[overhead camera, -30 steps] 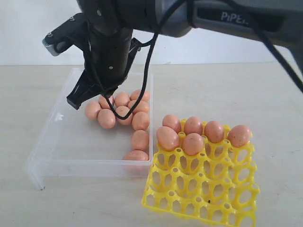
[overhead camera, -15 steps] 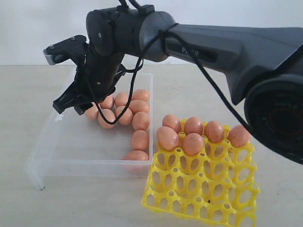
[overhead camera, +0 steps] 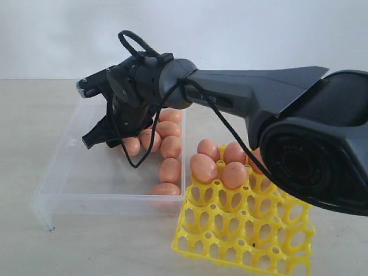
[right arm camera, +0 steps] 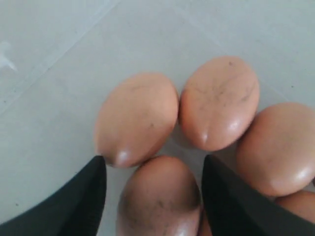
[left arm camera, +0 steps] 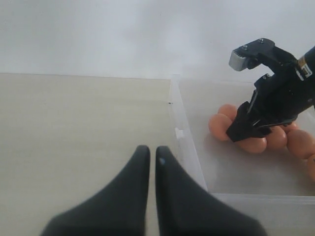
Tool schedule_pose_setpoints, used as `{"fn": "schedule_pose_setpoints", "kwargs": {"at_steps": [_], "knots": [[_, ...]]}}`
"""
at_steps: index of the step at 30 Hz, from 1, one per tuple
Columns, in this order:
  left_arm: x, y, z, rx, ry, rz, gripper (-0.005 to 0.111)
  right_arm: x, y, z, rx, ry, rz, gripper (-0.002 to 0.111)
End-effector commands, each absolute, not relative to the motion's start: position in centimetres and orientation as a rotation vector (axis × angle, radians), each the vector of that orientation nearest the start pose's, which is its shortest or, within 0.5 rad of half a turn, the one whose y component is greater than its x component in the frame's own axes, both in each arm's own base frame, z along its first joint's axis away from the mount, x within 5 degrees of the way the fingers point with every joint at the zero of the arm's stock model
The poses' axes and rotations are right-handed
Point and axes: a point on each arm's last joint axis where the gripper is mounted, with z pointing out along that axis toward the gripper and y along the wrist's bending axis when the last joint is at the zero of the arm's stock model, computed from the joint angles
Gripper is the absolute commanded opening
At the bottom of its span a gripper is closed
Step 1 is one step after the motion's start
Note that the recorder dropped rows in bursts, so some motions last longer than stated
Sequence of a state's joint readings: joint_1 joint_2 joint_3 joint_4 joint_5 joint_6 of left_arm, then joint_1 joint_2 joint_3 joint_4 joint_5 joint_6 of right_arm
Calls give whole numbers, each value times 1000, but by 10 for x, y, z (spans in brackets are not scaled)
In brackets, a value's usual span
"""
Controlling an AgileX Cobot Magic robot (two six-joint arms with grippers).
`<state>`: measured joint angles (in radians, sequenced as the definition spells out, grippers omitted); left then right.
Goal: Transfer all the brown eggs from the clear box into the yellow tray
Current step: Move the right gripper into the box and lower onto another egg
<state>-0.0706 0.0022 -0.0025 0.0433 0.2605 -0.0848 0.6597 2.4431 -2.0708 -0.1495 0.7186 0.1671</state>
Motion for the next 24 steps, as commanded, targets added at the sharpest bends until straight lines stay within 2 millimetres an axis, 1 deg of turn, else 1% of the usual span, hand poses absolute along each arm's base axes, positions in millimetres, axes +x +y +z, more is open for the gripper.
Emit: {"fn": "schedule_pose_setpoints", "kwargs": {"at_steps": [1, 2, 5, 7, 10, 12, 13, 19, 24], "knots": [[55, -3, 190, 13, 1738, -72, 4, 430, 319, 138, -699, 2512, 123, 50], [55, -3, 190, 13, 1738, -72, 4, 430, 319, 135, -698, 2522, 119, 50], [55, -3, 190, 13, 1738, -72, 4, 430, 319, 135, -691, 2525, 123, 49], [55, -3, 190, 13, 1738, -72, 4, 430, 319, 135, -688, 2524, 124, 43], [55, -3, 190, 13, 1738, -72, 4, 430, 319, 135, -690, 2532, 119, 22], [55, -3, 190, 13, 1738, -72, 4, 430, 319, 135, -690, 2532, 119, 4], [55, -3, 190, 13, 1738, -72, 4, 430, 319, 135, -691, 2531, 117, 0], [55, -3, 190, 13, 1738, -72, 4, 429, 318, 136, -699, 2543, 104, 0], [55, -3, 190, 13, 1738, -72, 4, 427, 315, 150, -702, 2543, 94, 0]]}}
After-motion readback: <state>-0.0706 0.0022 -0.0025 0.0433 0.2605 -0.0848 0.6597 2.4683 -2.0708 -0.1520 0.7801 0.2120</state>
